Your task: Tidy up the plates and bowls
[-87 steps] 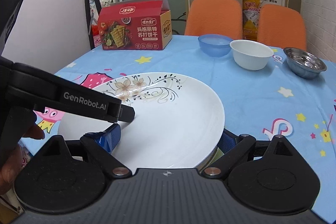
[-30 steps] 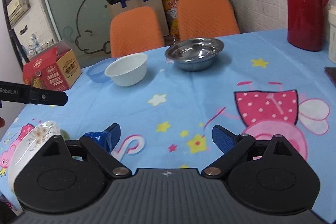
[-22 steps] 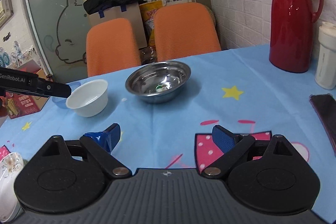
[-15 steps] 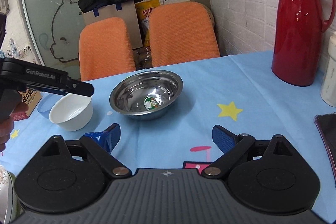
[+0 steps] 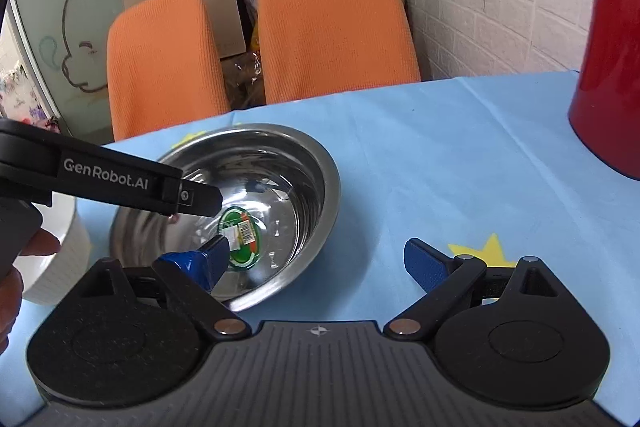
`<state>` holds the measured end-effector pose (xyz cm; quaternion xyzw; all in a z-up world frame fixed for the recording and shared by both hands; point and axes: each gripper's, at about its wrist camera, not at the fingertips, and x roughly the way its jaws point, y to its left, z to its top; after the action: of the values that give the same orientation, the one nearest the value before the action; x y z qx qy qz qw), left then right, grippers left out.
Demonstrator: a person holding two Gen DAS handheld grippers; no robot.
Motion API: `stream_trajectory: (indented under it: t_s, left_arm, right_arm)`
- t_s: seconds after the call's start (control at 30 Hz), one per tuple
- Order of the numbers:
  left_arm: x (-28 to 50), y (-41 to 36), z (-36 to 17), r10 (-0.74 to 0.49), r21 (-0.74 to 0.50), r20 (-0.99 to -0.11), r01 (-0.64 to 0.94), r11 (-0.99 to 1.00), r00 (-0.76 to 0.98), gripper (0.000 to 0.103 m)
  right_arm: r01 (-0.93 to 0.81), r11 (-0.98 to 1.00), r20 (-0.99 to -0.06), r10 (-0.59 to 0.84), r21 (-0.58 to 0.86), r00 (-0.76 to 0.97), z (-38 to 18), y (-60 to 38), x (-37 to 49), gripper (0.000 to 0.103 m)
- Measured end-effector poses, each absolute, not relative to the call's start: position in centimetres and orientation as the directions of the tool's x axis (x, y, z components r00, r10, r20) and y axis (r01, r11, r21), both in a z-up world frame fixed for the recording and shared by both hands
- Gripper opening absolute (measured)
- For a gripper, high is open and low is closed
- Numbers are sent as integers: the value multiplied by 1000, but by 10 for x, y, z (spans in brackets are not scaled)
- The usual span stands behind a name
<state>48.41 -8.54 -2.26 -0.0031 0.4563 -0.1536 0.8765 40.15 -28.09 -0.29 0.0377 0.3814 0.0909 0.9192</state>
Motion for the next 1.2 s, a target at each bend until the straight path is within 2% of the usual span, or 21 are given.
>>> stream_trajectory:
  t_s: [0.13,0.53,0.67,0.87,1.0,1.1,1.2]
  left_arm:
    - [487,-94,-28,-267,-131,-805,279,951,530,71]
    - [488,-100,-36,-267,-126,-811,290,949,520,71]
    - [488,-102,-37,-259,-115,-811,291,950,525,71]
    - [487,-102,-37,-273,-126,-806,297,946,526,71]
    - [484,-109,-38,-244,-75,-802,314,947,546,63]
    - [482,-109,-37,-256,-77,-802,333,940,540,58]
    - [481,-106,-35,-266,-96,-814,331,939,517,57]
  right_arm:
    - [-145,978,-695,210,152,688,-7,-279,407,82]
    - [-185,982,-677,164,42,717,-13,-268,408,84]
    - [-174,984,-682,157,44,715,-12,-268,410,84]
    - [-182,969,-667,247,167,703,-6,-274,409,81]
    - [-214,968,-673,246,131,697,-8,-263,409,80]
    - [-252,959,-668,272,129,692,-6,-255,407,76]
    - [-260,956,-681,282,138,676,-1,-253,403,77]
